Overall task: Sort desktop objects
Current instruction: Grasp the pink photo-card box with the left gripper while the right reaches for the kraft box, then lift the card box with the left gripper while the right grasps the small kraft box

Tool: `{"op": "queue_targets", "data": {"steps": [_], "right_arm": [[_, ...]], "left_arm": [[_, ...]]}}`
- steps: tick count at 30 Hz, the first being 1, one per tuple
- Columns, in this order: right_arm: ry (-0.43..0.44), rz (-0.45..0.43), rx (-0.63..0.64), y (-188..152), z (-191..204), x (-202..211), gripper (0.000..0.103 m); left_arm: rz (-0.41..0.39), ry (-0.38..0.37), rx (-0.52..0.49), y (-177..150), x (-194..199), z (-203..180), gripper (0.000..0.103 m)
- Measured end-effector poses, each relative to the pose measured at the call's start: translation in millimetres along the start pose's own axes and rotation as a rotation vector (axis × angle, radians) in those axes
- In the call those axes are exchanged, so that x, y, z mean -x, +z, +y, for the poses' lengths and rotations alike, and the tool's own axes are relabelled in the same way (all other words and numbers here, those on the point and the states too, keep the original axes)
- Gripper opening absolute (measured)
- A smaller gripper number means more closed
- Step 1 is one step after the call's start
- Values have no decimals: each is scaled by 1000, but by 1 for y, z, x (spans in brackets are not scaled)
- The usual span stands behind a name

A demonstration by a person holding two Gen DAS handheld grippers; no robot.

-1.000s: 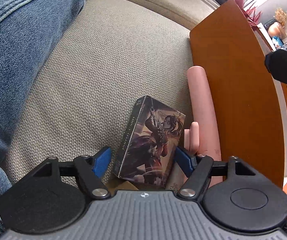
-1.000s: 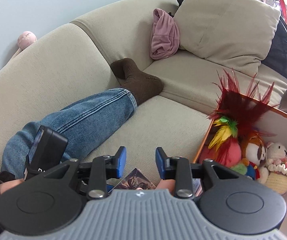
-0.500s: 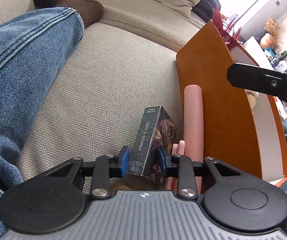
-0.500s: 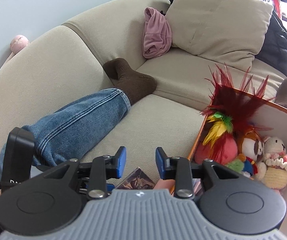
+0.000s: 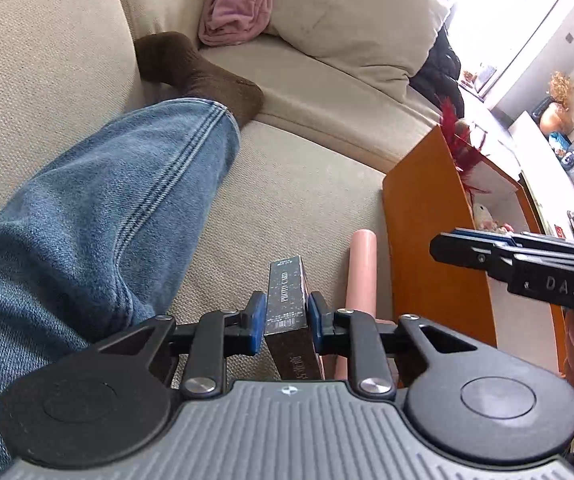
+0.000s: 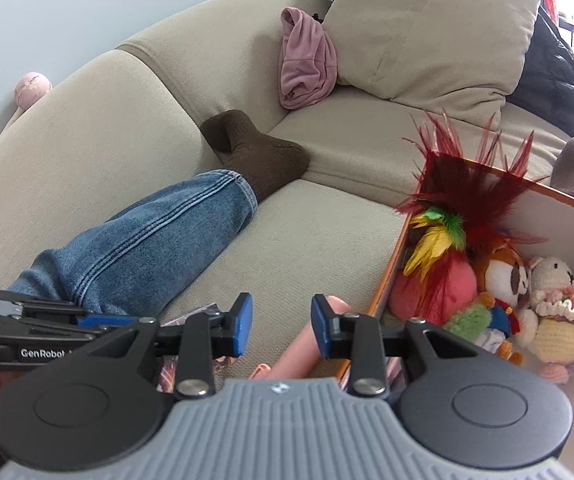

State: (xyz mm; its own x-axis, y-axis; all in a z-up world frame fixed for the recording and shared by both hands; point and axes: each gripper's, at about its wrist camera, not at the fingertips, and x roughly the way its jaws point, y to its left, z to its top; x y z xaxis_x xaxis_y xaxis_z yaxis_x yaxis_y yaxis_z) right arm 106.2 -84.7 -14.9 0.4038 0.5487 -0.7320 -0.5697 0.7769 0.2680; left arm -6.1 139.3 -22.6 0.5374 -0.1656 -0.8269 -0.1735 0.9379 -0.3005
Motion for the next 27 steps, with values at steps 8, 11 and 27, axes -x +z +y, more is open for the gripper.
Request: {"op": "queue_targets", "data": {"steps": [8, 11, 27], "right_arm": [[29, 73, 46, -8, 15, -19, 35], [11, 101, 88, -10, 23, -30, 35], [0, 76, 116, -11, 23, -29, 34]], "left_arm": [[-47, -8, 88, 26, -40, 0, 26], [-39, -16, 85, 28, -47, -3, 26], [4, 84, 1, 14, -57, -16, 29]]}}
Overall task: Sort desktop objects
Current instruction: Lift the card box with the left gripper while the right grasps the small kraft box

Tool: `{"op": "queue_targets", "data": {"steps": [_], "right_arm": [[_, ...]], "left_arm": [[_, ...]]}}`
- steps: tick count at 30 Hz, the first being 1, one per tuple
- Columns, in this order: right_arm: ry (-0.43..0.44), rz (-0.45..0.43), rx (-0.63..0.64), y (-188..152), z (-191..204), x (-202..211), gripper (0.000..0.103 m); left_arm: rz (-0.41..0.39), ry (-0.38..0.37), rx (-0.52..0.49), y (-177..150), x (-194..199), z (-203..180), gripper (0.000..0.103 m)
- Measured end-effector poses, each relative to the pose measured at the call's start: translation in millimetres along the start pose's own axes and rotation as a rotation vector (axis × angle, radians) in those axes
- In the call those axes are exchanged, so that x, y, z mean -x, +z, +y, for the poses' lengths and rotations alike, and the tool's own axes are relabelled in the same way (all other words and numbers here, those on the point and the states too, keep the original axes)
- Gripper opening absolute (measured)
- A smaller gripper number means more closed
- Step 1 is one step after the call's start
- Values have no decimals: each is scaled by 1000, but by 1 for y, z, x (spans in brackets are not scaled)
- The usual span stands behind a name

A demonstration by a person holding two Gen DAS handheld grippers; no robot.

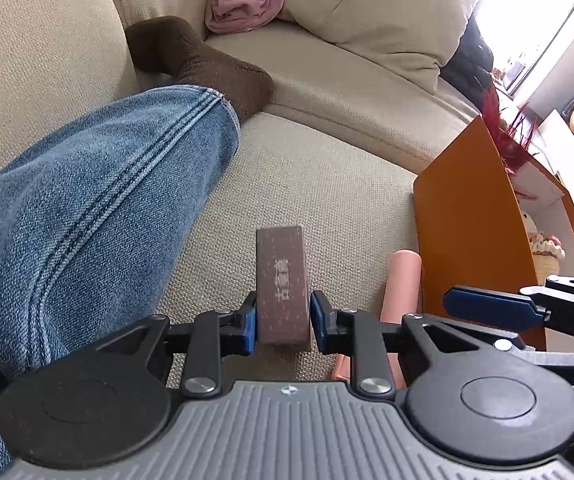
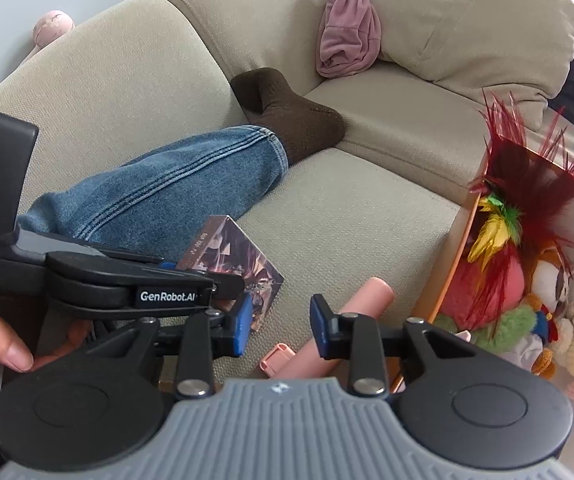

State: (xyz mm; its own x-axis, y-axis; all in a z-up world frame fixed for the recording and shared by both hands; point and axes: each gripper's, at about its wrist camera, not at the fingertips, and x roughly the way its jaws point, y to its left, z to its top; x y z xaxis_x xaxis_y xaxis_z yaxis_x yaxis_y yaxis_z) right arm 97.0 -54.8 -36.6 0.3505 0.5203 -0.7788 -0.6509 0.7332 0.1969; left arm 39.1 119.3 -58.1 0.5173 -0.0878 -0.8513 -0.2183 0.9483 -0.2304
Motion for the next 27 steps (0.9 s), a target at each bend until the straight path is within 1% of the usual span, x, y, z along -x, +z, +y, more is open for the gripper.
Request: {"op": "queue_targets", "data": {"steps": [2, 5, 7, 10, 12, 14, 15, 17, 20, 24, 27], "right_arm": [[-3, 3, -3, -1, 0, 1, 34], [0, 14, -2, -4, 2, 4, 35], [22, 24, 7, -6, 7, 7, 35], [80, 45, 42, -10, 20, 9, 35], [106, 70, 83, -14, 34, 7, 41], [122, 107, 134, -20, 49, 2, 44], [126, 126, 157, -24, 56, -1, 48], [120, 161, 200, -31, 68, -8, 52], [92, 226, 266, -44, 84, -21, 57], [41, 260, 305, -56, 93, -35, 57], [30, 279, 289, -60, 92, -44, 55]], "left_arm": [[-10, -8, 14, 3, 1, 2, 29], [-18, -11, 9, 4, 2, 3, 28], [-22, -29, 24, 2, 6, 6, 26], [-58, -6, 16, -2, 22, 6, 26], [-76, -3, 12, -5, 36, 9, 26], [-79, 6, 14, -9, 47, 12, 25], [-83, 16, 13, -11, 51, 13, 25], [-96, 37, 17, -15, 59, 16, 26], [-114, 47, 37, -18, 69, 22, 26], [-136, 52, 49, -21, 79, 27, 26], [-141, 44, 56, -23, 82, 30, 26]]}}
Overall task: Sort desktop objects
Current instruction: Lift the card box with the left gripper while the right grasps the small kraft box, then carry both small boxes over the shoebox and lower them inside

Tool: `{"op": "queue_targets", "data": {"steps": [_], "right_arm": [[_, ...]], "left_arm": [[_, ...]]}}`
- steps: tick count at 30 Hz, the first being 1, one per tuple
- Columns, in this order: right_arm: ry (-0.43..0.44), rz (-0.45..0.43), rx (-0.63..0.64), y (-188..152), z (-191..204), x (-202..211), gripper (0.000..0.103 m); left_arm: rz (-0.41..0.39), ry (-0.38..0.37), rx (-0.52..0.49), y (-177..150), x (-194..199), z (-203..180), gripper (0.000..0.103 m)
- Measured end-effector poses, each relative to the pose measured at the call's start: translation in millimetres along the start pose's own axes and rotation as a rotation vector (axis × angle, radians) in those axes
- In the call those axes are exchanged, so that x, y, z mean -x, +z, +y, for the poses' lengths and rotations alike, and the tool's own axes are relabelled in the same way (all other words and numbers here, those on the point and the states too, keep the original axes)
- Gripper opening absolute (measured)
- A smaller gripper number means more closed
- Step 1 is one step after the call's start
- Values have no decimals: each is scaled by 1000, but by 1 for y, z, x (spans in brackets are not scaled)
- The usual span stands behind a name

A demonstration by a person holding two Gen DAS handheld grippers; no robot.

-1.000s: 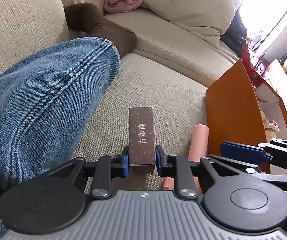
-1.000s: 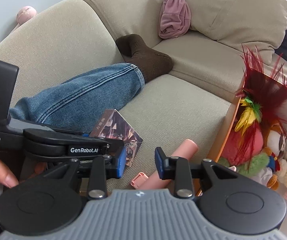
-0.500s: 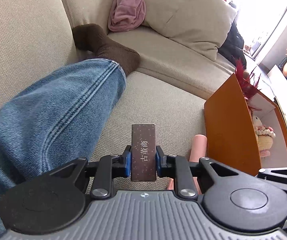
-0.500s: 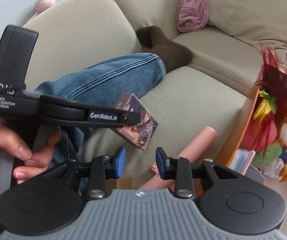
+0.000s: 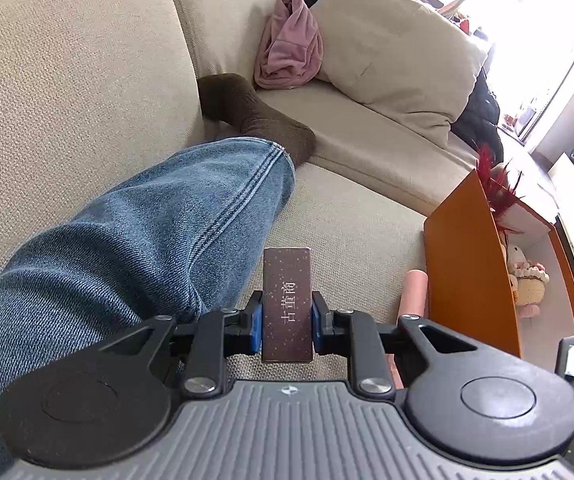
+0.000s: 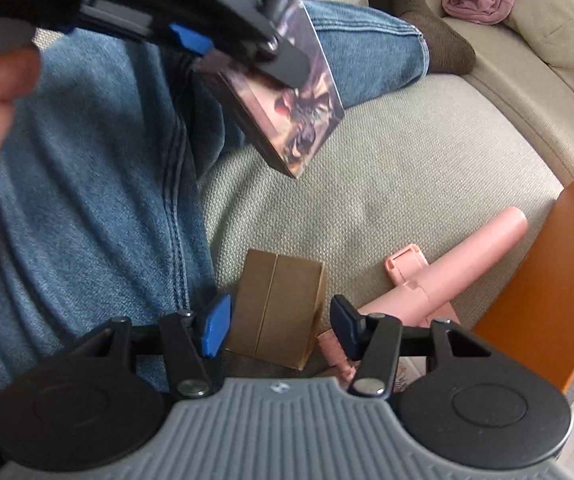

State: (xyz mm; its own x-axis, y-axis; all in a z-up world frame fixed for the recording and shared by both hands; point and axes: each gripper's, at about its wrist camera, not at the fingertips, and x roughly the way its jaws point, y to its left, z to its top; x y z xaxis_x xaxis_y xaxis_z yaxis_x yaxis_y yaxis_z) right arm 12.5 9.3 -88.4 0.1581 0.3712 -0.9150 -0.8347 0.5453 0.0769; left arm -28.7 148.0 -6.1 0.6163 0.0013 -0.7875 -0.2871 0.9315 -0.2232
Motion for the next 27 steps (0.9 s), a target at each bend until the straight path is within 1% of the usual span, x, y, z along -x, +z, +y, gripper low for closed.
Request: {"op": "queue_targets", "data": {"steps": [6, 10, 15, 19, 23, 27], "right_arm": [[20, -19, -52, -3, -8, 4, 52], [54, -74, -85, -3, -12, 23, 51], [103, -219, -147, -5, -28, 71, 51], [141, -340, -223, -13, -47, 113, 51], [95, -462, -294, -28, -66, 155, 51], [34, -549, -374, -48, -88, 183, 51]], "left_arm": [[-9, -8, 10, -3, 6, 3, 26], [-35, -8, 11, -3, 17, 1, 26], [-84, -20, 2, 1, 36, -8, 26], [-124, -40, -29, 7, 51, -23, 26], [-149, -104, -58, 14, 63, -44, 26], [-163, -174, -120, 22, 69, -78, 26]]}}
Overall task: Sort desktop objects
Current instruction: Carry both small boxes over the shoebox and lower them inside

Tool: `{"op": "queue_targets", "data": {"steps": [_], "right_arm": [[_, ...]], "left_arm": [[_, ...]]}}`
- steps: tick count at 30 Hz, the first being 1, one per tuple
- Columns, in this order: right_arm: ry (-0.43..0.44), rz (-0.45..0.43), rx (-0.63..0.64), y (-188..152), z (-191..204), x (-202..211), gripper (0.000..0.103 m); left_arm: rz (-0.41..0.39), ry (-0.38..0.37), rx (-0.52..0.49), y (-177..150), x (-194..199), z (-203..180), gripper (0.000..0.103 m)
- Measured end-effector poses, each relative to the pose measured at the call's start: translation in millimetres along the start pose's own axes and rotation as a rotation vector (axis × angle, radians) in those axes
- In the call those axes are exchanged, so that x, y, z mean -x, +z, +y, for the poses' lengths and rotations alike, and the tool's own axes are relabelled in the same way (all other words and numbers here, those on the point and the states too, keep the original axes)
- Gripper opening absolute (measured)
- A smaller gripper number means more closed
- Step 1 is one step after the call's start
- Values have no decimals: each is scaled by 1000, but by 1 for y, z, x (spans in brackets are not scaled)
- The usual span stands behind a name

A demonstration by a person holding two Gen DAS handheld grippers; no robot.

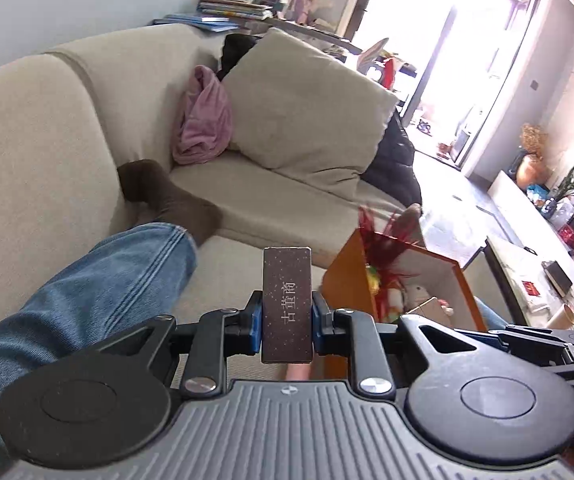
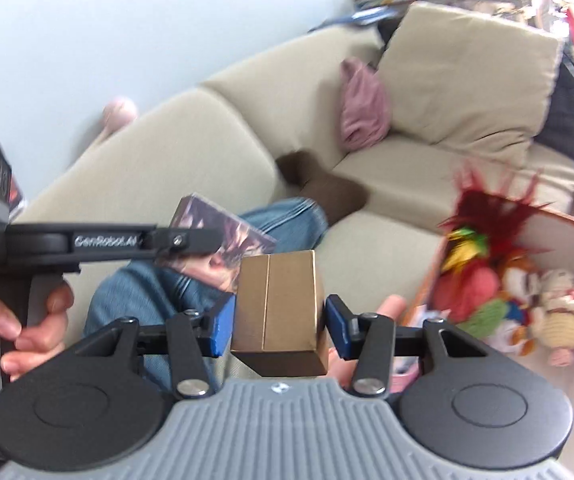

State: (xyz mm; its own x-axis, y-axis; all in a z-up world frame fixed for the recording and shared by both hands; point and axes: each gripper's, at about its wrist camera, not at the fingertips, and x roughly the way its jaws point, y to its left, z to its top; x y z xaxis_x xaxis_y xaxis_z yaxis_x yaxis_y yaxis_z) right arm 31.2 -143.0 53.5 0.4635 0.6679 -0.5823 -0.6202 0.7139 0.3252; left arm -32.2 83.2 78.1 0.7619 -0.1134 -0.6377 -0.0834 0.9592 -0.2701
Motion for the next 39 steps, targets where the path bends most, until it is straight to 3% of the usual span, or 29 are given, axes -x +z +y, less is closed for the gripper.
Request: {"op": "queue_targets", "data": {"steps": [10, 15, 20, 28, 33, 39], "right_arm": [[-195, -104, -179, -16, -76, 54, 51], [-278, -100, -247, -34, -110, 63, 51], [-304, -61, -275, -44, -133, 59, 51], [-322, 5, -274, -46, -155, 41, 51], [-271, 46, -290, -46, -155, 21, 51], [-282, 90, -341, -54, -159, -2, 51]], "left_arm": [[60, -201, -171, 12, -43, -97, 26], [147, -263, -193, 5, -80, -128, 26], [231, -294, -165, 1, -118, -141, 26], [320, -278, -144, -5, -162, -150, 26], [366, -207, -179, -15, -165, -148, 26], [425, -138, -201, -32, -167, -141, 26]]}}
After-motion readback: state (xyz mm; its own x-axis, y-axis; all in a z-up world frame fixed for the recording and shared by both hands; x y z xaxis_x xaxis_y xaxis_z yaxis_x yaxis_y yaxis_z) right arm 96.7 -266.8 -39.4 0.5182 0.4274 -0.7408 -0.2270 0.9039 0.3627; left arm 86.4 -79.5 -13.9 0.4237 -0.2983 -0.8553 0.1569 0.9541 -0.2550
